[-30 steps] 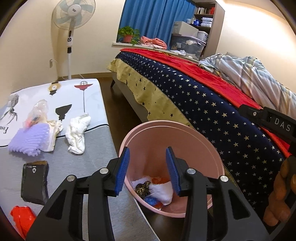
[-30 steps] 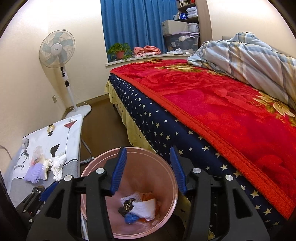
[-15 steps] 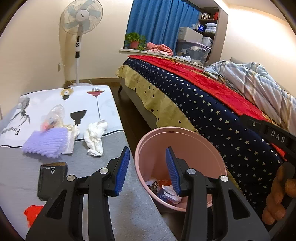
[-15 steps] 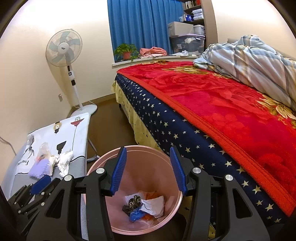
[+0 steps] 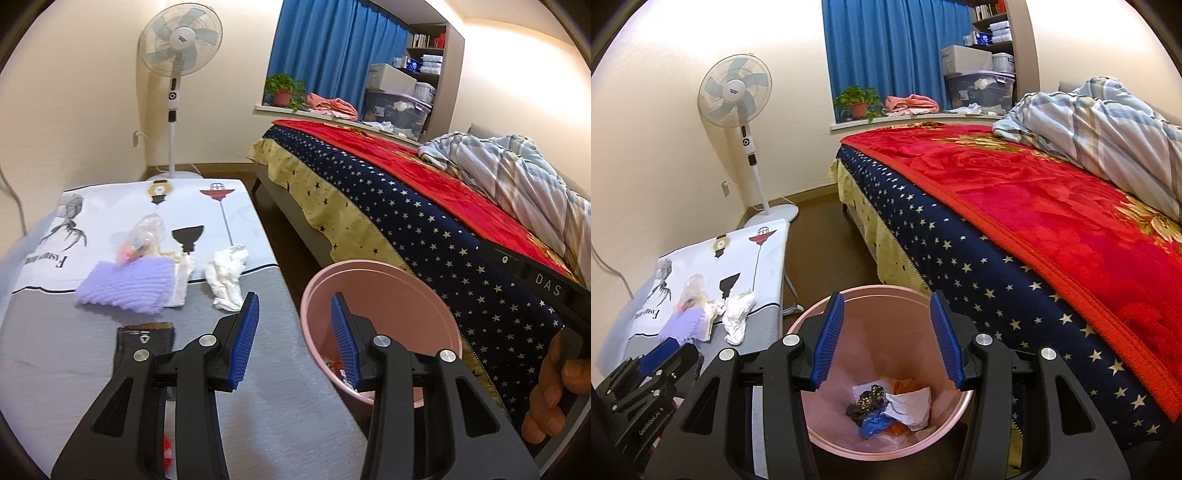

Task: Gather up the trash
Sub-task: 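Move both open tools back over the mat toward the white cloth and black pouch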

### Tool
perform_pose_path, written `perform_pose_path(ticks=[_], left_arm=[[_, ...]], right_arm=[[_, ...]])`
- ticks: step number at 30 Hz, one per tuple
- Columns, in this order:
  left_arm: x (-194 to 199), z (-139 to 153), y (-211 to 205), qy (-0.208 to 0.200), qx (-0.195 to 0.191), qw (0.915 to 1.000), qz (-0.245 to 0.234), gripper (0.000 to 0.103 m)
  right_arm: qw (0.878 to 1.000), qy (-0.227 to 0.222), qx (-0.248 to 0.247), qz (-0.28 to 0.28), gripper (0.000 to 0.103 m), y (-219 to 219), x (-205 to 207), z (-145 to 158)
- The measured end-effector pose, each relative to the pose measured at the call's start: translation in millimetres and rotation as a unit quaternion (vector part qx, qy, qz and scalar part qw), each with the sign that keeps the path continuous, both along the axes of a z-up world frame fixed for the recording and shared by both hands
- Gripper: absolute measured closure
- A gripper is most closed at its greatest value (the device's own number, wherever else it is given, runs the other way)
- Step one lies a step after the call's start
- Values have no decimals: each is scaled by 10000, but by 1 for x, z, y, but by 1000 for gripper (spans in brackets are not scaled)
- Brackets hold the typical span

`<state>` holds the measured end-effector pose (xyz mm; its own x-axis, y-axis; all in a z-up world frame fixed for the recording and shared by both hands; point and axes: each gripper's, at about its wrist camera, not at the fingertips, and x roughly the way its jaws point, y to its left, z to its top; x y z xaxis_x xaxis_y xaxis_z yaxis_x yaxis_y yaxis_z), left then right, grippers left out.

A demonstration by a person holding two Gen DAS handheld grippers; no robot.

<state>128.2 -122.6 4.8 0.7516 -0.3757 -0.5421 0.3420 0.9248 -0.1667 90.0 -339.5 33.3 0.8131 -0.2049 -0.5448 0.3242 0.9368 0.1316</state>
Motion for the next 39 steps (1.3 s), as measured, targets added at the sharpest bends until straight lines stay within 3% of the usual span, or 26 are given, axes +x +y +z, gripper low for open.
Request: perform_pose_path(ticks=[17,24,30,39], left_arm=[[-5,5,46,-97,29,9987,502,63],[-2,3,89,-66,69,9920,1260,67],[6,-4,128,65,30,9827,1849,67],[22,-16,137,189,27,9805,1957,67]], right_arm=[[9989,-53,71,455,57,39,11,0],[9948,-168,315,958,66,62,23,-3],[9884,-132,462,1440,67,92,41,-13],[9837,12,640,1678,67,115,73,-29]])
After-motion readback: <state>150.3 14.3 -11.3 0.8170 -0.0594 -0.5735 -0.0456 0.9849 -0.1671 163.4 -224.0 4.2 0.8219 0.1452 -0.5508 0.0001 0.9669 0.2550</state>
